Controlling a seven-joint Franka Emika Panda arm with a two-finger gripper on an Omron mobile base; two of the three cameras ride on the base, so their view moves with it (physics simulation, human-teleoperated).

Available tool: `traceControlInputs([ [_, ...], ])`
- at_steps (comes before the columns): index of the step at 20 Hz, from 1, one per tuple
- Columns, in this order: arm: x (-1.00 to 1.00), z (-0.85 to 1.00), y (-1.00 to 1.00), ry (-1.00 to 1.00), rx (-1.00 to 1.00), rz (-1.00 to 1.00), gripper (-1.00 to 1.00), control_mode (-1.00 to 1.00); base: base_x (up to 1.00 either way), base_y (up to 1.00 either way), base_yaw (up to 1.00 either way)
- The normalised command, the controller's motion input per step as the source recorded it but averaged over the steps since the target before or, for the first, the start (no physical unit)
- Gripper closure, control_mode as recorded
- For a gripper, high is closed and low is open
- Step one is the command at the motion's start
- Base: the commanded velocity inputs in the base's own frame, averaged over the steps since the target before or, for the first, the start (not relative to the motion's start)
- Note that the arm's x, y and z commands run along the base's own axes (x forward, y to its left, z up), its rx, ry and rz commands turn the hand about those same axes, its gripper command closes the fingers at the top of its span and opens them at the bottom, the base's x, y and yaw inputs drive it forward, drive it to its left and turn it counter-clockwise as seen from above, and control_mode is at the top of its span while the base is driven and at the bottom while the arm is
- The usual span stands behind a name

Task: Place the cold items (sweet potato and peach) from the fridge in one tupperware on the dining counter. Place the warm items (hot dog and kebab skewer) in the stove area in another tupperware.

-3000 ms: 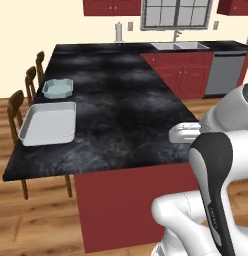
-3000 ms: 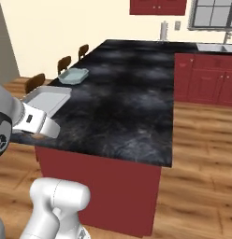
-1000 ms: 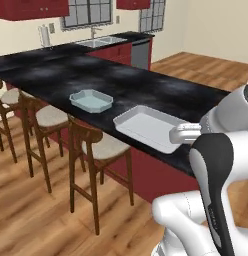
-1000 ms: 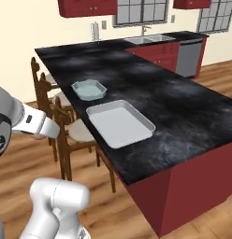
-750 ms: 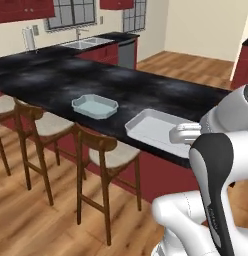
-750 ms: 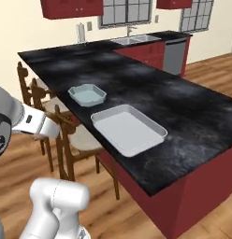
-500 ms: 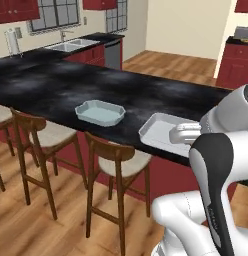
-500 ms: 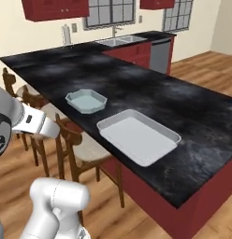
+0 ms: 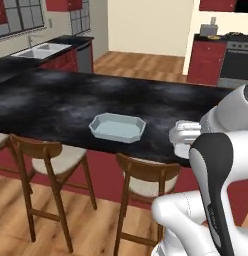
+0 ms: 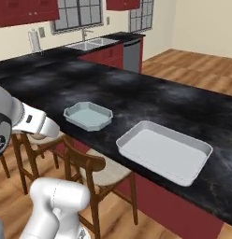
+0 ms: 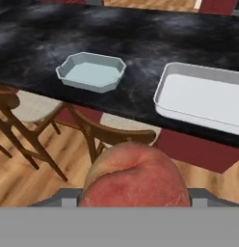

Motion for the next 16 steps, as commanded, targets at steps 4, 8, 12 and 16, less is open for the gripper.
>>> traceControlInputs([
  [4,0.00,0.00,0.00,0.00,0.00,0.00,1.00,1.00,0.36,1.00,-0.41],
  [8,0.00,0.00,0.00,0.00,0.00,0.00,1.00,1.00,0.27,1.00,-0.58],
  [12,0.00,0.00,0.00,0.00,0.00,0.00,1.00,1.00,-0.15,1.00,-0.55],
  [16,0.00,0.00,0.00,0.00,0.00,0.00,1.00,1.00,-0.39,1.00,-0.34],
])
